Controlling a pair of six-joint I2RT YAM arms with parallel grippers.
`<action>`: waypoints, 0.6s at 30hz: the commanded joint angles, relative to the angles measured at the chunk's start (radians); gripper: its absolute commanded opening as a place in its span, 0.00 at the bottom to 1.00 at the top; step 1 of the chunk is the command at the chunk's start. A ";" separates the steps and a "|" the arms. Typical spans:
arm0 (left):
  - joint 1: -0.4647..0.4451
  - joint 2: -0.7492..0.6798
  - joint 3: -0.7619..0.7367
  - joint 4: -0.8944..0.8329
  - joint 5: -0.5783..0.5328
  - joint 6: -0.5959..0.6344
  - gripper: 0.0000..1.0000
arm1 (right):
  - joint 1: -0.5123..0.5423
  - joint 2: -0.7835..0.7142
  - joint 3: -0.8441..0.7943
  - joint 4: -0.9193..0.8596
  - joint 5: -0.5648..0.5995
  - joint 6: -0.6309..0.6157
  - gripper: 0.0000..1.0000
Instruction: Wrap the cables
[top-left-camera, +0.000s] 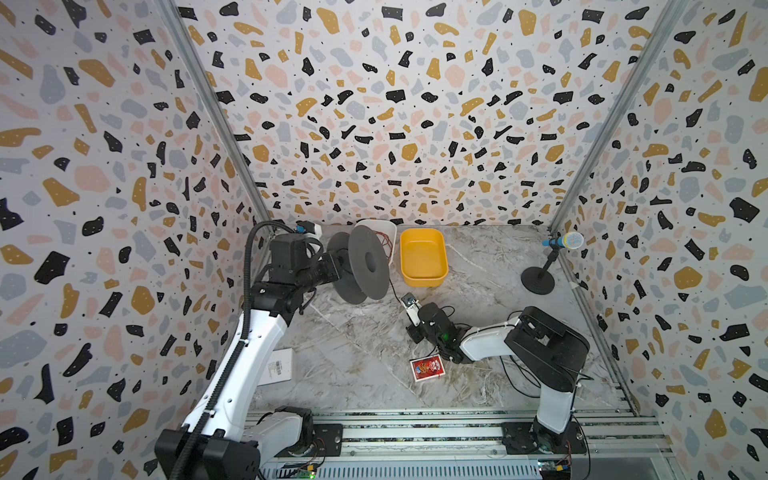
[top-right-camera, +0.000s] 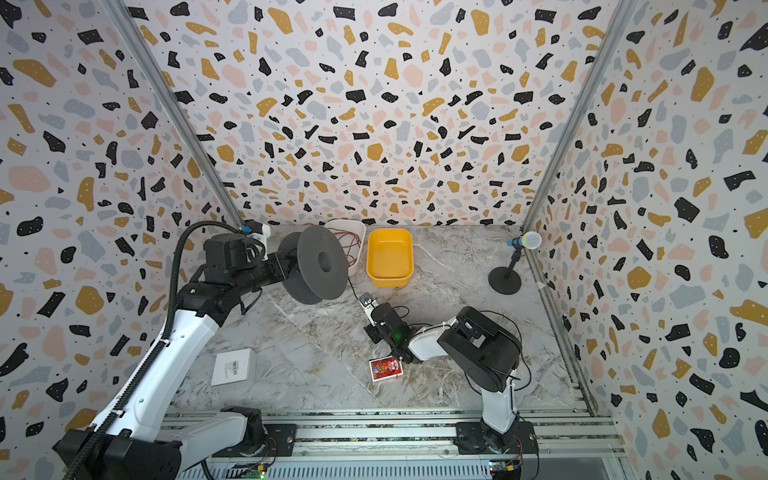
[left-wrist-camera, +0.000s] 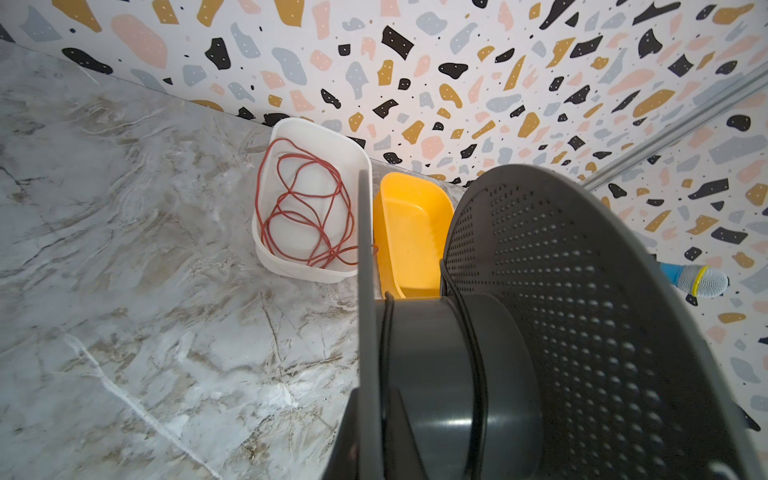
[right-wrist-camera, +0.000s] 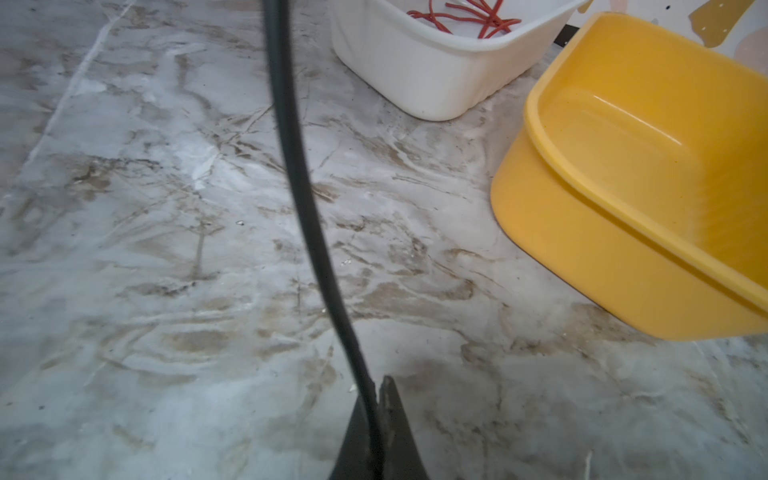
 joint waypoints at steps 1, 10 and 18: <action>0.009 -0.016 -0.008 0.132 0.000 -0.060 0.00 | 0.045 -0.003 0.052 -0.051 0.074 -0.007 0.00; 0.009 -0.022 -0.055 0.214 -0.135 -0.143 0.00 | 0.152 -0.028 0.100 -0.136 0.158 -0.015 0.00; 0.009 -0.065 -0.133 0.292 -0.293 -0.205 0.00 | 0.259 -0.055 0.207 -0.249 0.280 -0.127 0.00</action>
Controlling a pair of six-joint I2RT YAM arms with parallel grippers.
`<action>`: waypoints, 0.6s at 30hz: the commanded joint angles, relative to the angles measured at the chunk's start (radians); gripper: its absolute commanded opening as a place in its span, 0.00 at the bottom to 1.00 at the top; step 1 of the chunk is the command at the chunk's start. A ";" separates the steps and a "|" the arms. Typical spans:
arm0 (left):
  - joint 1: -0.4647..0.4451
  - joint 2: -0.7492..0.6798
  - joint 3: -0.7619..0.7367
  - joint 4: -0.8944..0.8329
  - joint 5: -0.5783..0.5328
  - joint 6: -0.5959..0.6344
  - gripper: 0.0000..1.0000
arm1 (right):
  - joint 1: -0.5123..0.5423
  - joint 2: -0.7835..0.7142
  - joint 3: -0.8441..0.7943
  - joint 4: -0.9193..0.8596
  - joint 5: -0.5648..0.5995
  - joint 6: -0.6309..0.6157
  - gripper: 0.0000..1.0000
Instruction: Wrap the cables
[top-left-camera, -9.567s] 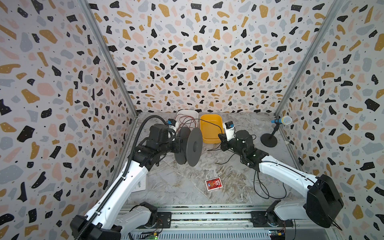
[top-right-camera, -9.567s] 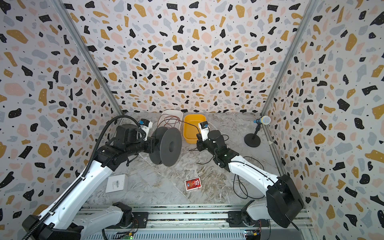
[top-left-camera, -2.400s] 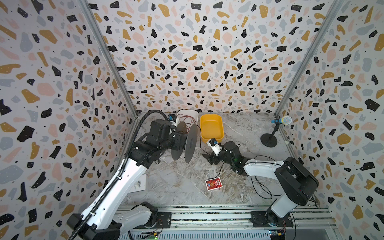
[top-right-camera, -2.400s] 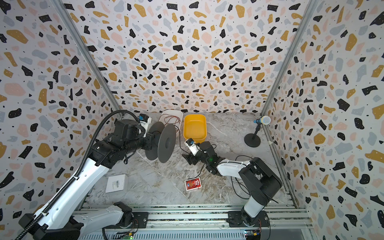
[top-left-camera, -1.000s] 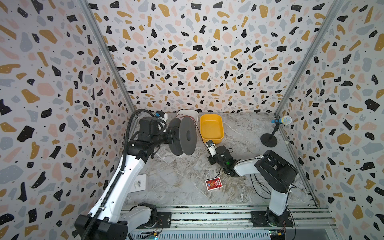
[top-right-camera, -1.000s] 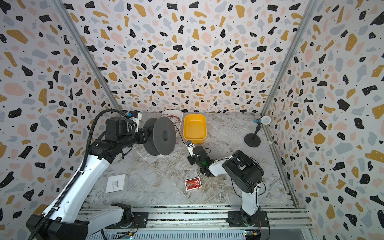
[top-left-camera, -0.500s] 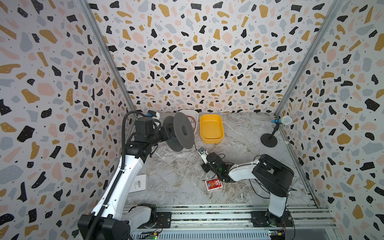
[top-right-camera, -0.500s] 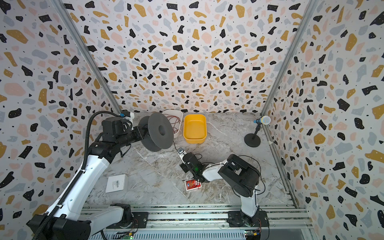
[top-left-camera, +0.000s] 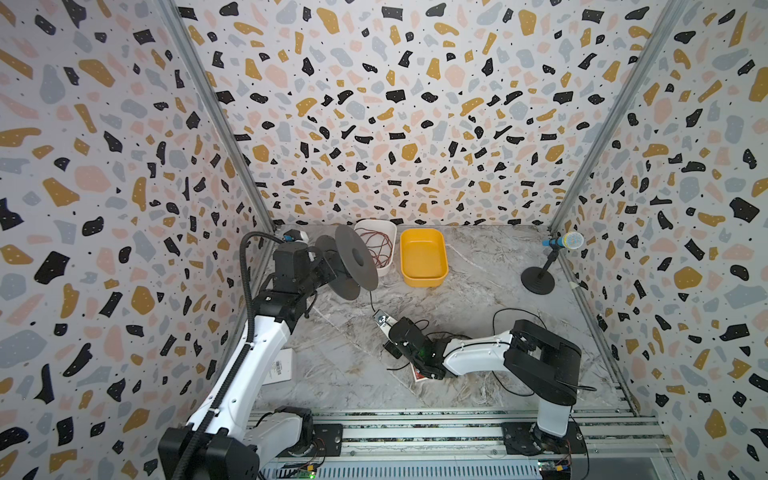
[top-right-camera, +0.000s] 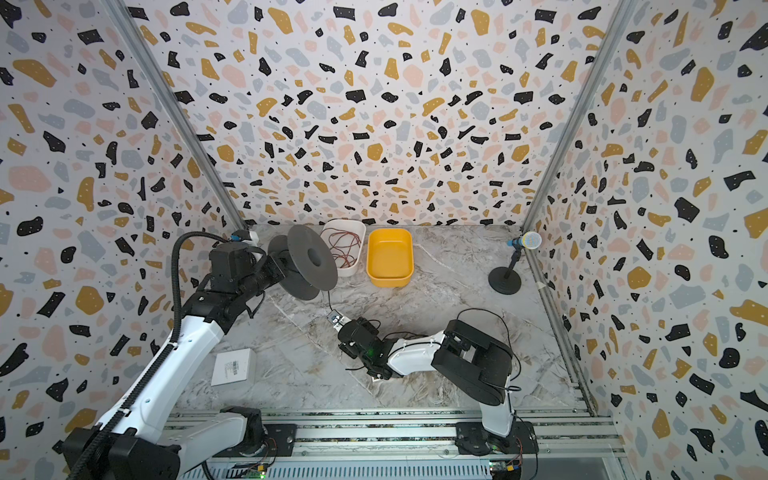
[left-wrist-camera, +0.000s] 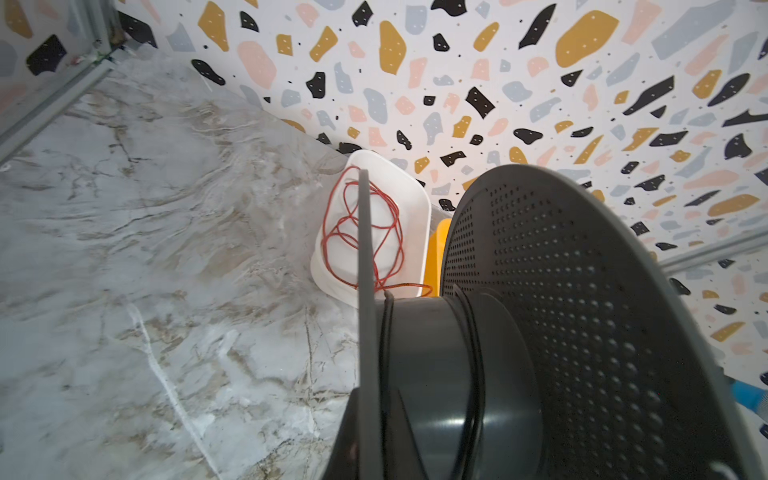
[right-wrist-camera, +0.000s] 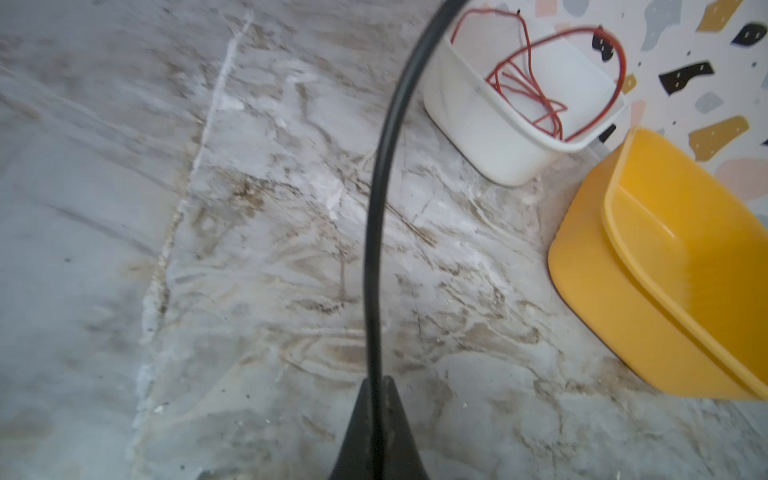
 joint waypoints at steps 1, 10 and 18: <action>0.004 -0.037 -0.003 0.152 -0.077 -0.050 0.00 | 0.035 -0.059 0.065 -0.071 0.075 -0.071 0.00; -0.013 -0.049 -0.049 0.161 -0.211 -0.029 0.00 | 0.107 -0.076 0.204 -0.099 0.154 -0.263 0.00; -0.056 -0.053 -0.061 0.127 -0.323 0.035 0.00 | 0.112 -0.092 0.315 -0.091 0.167 -0.403 0.00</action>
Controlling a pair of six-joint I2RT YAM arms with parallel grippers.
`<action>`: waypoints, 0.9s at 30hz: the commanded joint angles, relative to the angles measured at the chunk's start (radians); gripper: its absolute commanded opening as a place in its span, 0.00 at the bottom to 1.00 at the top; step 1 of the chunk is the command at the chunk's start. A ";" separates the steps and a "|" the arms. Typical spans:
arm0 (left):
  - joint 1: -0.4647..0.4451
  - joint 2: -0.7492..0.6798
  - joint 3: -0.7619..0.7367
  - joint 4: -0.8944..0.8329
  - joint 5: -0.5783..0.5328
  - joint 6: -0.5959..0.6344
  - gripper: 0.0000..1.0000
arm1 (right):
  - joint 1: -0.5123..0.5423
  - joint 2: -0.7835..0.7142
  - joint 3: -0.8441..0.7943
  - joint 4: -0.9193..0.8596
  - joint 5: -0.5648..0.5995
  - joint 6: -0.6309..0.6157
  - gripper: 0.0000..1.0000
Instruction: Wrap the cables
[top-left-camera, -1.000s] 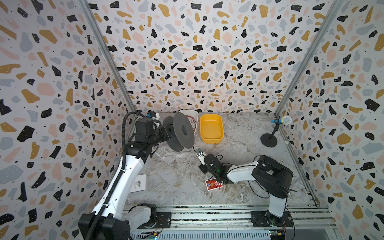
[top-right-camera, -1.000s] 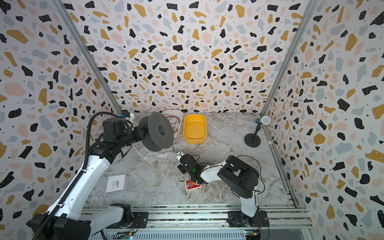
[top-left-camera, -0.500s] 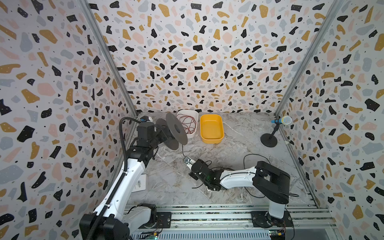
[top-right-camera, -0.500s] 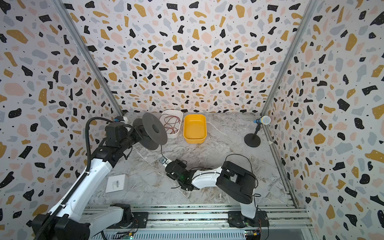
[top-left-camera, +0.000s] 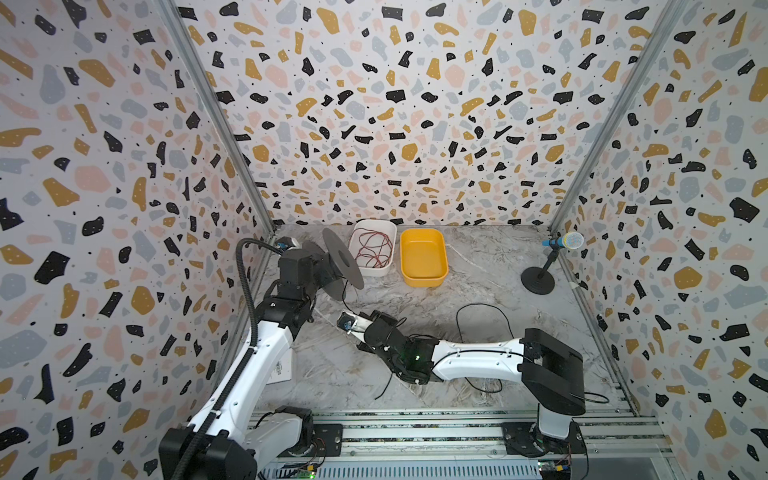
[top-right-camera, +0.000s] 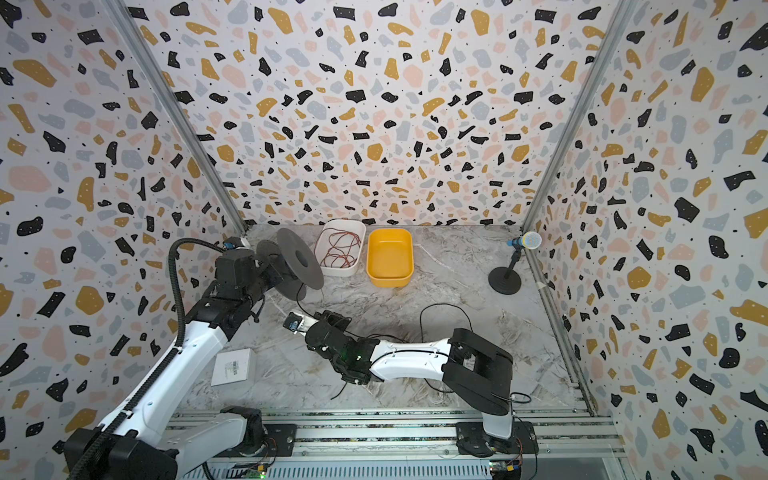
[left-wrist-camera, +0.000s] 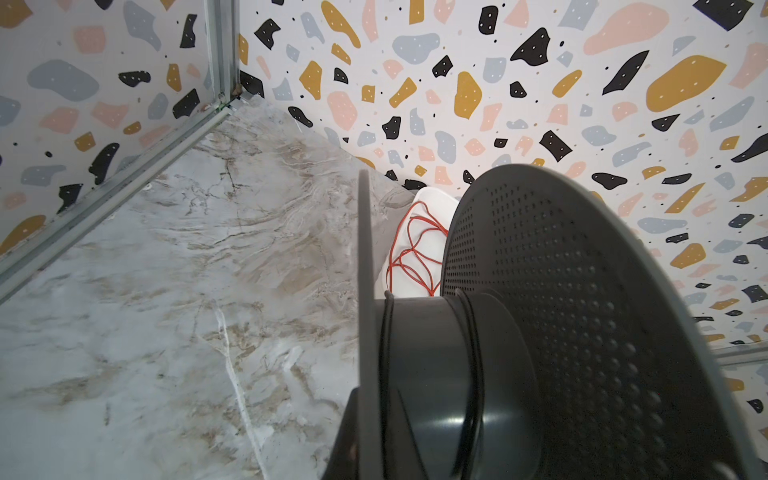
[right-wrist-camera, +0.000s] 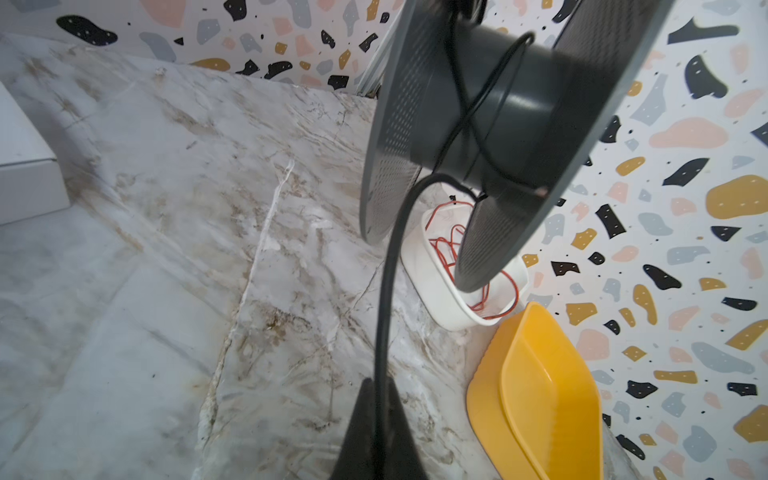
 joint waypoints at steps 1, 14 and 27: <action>-0.022 -0.032 0.005 0.076 -0.084 0.046 0.00 | -0.003 -0.058 0.067 0.000 0.033 -0.094 0.00; -0.126 0.005 0.073 -0.066 -0.182 0.172 0.00 | -0.117 -0.122 0.161 -0.080 -0.050 -0.081 0.00; -0.198 0.013 0.114 -0.170 -0.132 0.305 0.00 | -0.269 -0.056 0.338 -0.275 -0.175 0.004 0.00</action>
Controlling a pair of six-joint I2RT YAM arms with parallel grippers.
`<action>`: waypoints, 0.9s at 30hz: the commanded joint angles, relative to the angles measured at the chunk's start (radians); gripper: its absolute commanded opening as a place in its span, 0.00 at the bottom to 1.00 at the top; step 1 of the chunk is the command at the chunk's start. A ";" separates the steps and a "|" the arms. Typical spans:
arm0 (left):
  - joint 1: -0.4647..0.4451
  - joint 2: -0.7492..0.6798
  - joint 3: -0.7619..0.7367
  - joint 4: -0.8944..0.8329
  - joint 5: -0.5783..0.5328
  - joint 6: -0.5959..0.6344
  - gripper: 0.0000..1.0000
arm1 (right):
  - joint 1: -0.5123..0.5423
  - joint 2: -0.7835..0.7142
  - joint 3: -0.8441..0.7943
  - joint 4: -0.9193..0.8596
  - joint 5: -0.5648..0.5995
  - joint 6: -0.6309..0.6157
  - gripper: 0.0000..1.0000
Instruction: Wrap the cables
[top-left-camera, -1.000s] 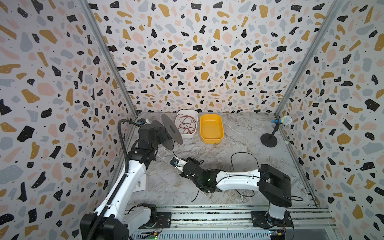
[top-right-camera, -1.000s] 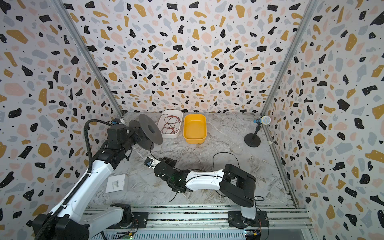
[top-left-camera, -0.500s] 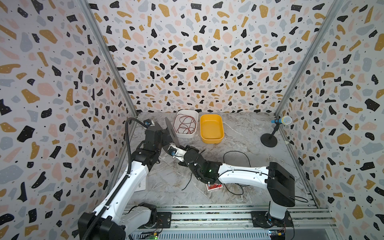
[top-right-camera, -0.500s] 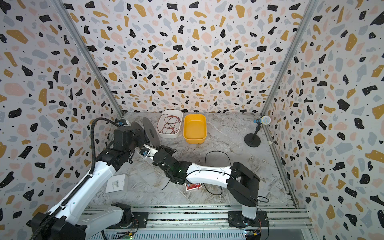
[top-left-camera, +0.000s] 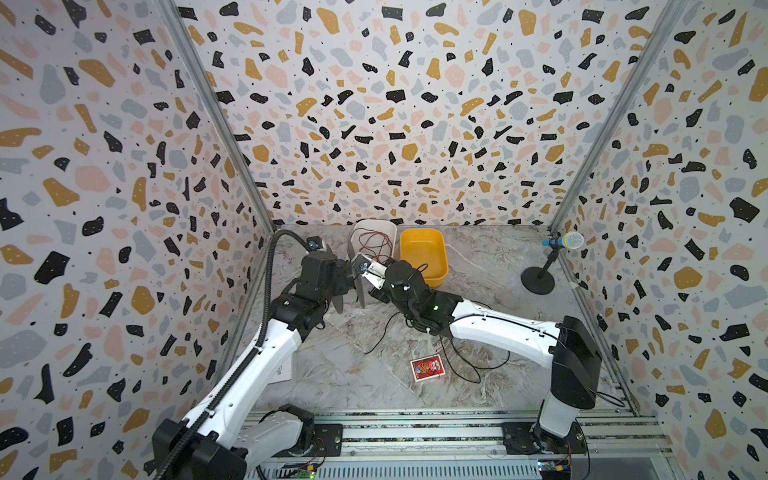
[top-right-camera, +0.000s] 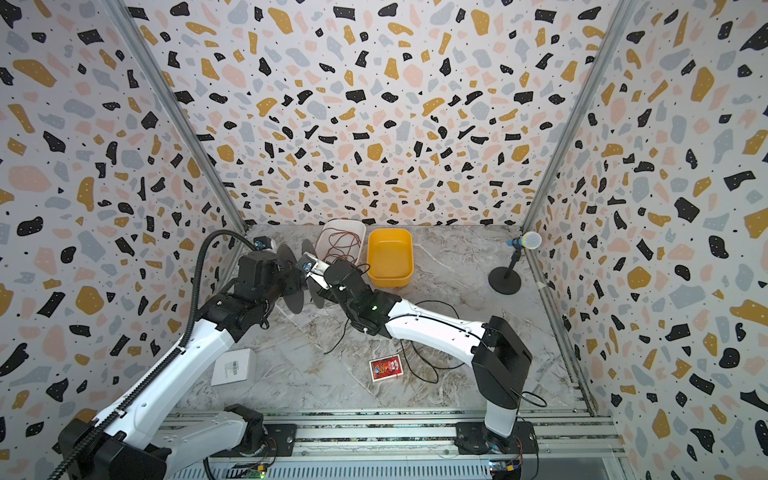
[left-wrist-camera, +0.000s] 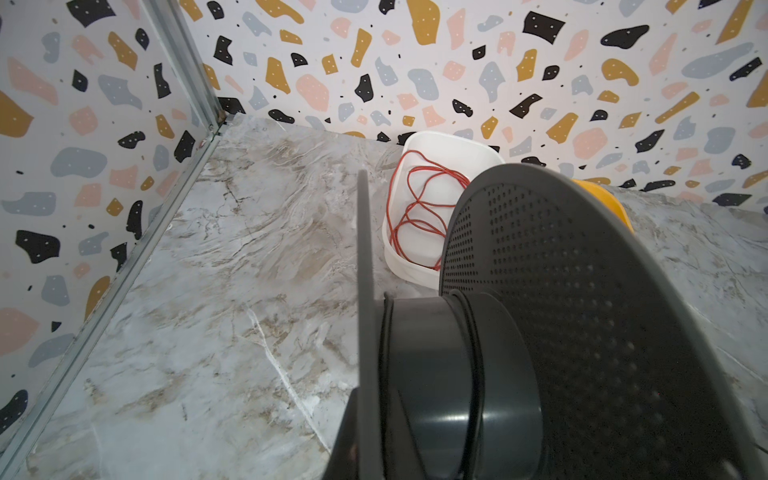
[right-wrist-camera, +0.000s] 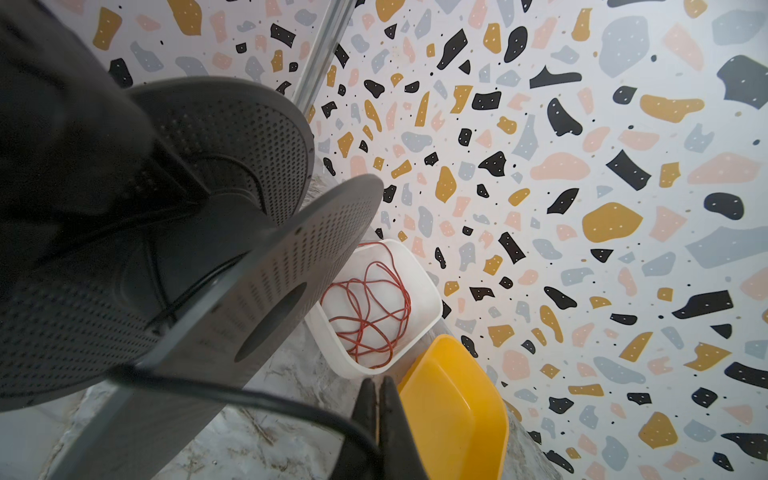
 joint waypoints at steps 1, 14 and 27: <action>-0.023 0.000 0.049 -0.018 0.007 0.076 0.00 | -0.052 0.023 0.112 -0.084 -0.023 0.051 0.00; -0.072 -0.026 0.077 -0.080 0.056 0.185 0.00 | -0.177 0.192 0.360 -0.309 -0.221 0.163 0.04; -0.070 -0.037 0.133 -0.111 0.266 0.228 0.00 | -0.311 0.226 0.164 -0.199 -0.599 0.318 0.08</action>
